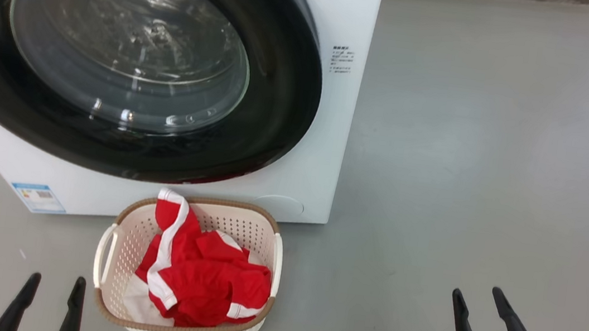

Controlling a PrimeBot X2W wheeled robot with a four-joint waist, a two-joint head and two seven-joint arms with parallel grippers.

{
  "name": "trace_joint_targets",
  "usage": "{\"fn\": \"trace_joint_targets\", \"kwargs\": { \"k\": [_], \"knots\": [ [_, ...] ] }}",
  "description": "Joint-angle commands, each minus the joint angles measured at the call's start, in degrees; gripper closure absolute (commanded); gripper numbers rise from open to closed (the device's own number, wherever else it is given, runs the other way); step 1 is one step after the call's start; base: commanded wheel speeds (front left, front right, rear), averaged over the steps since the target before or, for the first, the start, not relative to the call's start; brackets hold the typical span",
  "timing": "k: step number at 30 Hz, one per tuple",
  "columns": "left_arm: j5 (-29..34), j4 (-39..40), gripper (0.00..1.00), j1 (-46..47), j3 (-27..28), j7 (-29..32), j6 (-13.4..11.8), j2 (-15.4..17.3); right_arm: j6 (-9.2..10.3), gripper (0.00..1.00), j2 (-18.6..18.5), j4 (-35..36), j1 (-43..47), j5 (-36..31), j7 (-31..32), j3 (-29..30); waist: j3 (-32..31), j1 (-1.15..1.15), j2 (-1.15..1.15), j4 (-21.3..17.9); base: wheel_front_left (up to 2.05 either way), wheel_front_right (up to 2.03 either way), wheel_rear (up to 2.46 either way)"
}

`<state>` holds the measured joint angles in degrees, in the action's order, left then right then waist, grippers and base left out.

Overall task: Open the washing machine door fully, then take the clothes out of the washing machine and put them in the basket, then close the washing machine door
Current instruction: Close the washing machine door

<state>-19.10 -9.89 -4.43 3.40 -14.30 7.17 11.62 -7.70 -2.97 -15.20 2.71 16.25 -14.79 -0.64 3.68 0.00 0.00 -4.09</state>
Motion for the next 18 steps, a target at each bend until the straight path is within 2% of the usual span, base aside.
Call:
{"fn": "trace_joint_targets", "kwargs": {
  "k": [1, 18],
  "knots": [
    [0.5, 1.0, 0.00, 0.4, 2.3, -0.7, 0.3, 0.6, 0.21, 0.00, -0.7, 1.3, 0.1, 0.4, -0.2, -1.1, -1.2, 0.00, 0.00, -0.6, 0.00, 0.00, 0.00],
    [0.7, 0.0, 0.00, -2.2, 2.4, -0.7, 0.3, 0.3, 0.21, 0.00, -1.5, 1.8, 2.9, 0.9, -0.2, -0.8, -3.2, 0.00, 0.00, -0.6, 0.00, 0.00, 0.00]
  ]
}}
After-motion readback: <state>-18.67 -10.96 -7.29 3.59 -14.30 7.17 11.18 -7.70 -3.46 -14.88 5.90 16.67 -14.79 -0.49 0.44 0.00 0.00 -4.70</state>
